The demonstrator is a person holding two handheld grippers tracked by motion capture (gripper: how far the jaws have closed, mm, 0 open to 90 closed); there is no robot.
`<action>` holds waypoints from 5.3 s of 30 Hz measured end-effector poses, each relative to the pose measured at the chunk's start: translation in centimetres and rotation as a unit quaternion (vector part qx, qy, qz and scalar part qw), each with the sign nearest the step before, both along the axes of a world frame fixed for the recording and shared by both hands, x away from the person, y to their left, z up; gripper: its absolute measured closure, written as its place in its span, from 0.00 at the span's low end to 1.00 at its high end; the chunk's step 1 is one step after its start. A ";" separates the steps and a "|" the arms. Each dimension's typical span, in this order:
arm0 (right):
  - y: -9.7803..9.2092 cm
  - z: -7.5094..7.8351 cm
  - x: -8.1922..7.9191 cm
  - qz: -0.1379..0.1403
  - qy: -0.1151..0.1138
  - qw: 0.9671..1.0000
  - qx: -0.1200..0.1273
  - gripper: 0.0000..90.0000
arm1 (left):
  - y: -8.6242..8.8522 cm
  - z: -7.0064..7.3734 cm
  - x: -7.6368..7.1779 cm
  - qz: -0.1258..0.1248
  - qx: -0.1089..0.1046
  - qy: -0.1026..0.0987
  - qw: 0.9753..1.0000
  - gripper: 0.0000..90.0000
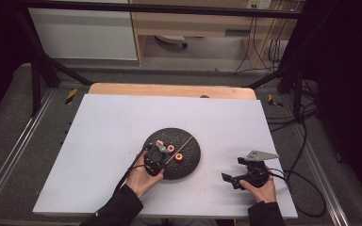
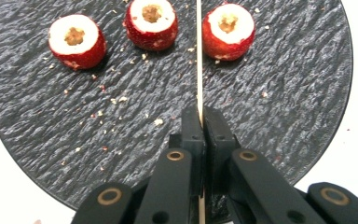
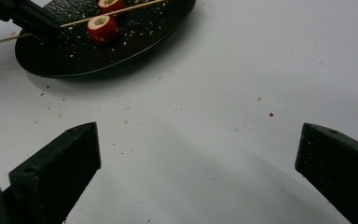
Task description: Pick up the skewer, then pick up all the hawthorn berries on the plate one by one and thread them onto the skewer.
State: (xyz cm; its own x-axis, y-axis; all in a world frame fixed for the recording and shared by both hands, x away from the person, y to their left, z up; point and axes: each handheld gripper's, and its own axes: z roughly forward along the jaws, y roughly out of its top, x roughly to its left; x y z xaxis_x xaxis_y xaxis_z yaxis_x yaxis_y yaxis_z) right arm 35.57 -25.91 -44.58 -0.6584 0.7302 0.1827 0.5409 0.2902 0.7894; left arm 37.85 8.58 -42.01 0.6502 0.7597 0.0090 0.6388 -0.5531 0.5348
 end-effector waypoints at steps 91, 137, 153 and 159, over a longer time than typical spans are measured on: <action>13.7 4.5 4.5 0.063 0.027 0.993 -0.096 0.12 | 15.3 -1.7 -5.2 -0.034 -0.196 -0.112 0.974 0.98; 19.0 3.6 9.3 0.142 0.143 0.962 -0.183 0.67 | 15.2 -1.7 -5.1 -0.039 -0.185 -0.109 0.976 0.98; 17.4 5.8 7.6 0.079 0.101 0.989 -0.073 0.68 | 15.1 -1.6 -5.3 -0.038 -0.185 -0.113 0.975 0.98; 16.2 5.8 6.9 0.052 0.082 0.995 -0.016 0.68 | 15.0 -1.7 -5.3 -0.037 -0.185 -0.115 0.975 0.98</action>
State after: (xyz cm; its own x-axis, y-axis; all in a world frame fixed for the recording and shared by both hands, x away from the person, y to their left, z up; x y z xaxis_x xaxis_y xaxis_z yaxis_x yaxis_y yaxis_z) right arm 42.49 -9.74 -38.82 -0.6946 0.6662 0.2715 0.6266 0.3749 0.6833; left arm 32.52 23.60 -43.67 0.7170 0.6891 -0.1056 0.4444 -0.3350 0.8308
